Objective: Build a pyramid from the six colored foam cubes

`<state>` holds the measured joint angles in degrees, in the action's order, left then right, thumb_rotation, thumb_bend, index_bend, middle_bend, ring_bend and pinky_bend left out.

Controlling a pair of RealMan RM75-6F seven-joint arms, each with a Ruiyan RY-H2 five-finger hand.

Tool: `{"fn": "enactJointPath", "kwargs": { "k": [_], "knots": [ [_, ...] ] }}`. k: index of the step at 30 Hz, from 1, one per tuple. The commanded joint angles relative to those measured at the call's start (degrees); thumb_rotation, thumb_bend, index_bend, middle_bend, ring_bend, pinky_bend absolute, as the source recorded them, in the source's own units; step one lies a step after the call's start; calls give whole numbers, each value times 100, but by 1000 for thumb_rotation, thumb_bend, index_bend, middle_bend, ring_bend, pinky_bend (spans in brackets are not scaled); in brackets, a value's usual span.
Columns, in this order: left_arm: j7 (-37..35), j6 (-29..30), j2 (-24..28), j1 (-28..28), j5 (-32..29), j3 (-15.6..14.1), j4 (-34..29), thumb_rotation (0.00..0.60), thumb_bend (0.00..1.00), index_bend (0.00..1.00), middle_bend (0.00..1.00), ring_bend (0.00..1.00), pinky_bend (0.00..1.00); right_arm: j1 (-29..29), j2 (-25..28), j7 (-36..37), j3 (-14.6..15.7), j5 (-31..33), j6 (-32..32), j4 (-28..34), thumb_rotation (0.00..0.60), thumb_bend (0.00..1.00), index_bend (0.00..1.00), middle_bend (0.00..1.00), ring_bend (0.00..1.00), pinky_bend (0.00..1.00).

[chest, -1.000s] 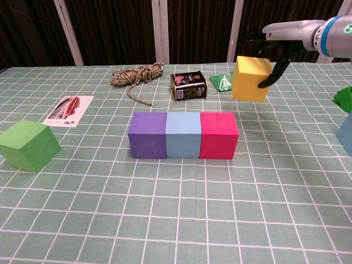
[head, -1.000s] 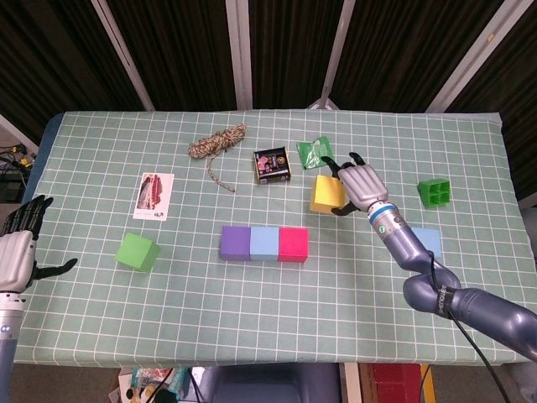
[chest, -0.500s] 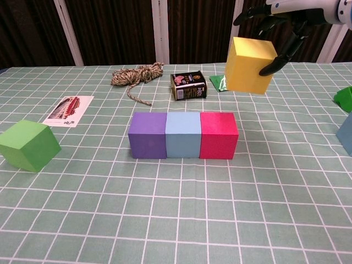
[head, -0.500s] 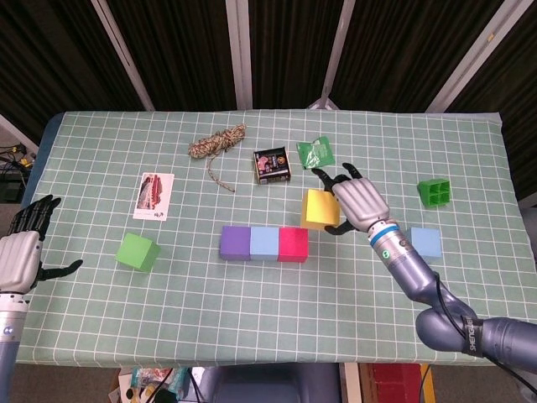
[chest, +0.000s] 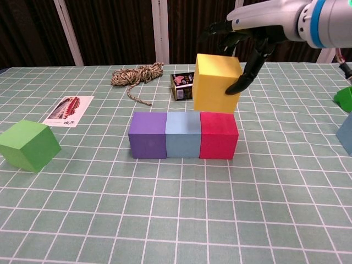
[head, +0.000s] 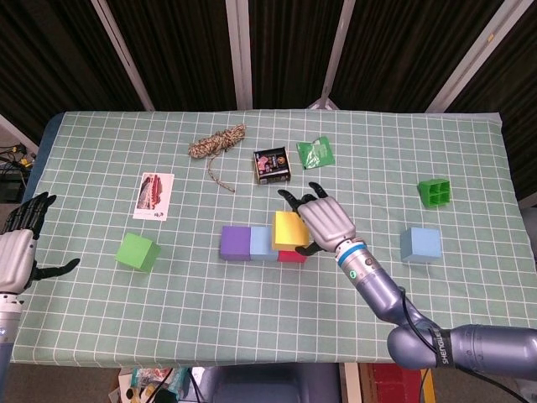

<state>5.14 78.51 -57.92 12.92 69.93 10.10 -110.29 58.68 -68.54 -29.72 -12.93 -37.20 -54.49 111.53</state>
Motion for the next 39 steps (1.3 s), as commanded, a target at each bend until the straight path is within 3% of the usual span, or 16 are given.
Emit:
{"fn": "enactJointPath", "kwargs": {
  "k": [1,13,39],
  "knots": [
    [-50,-20,78,-19,-41,8,-38,600,104,0,21,0,0,119,-148,-141,40,106,-73,-47,600,241,5,427,265,42],
    [-191,-139,204,3,-137,29,-80,600,104,0,21,0,0,517,-659,-480,49,570,-162,-369,600,241,5,427,267,42],
    [-166,-176,167,36,-150,-12,-50,600,104,0,21,0,0,847,-873,-738,74,1557,-365,-499,600,241,5,427,273,42]
  ]
}}
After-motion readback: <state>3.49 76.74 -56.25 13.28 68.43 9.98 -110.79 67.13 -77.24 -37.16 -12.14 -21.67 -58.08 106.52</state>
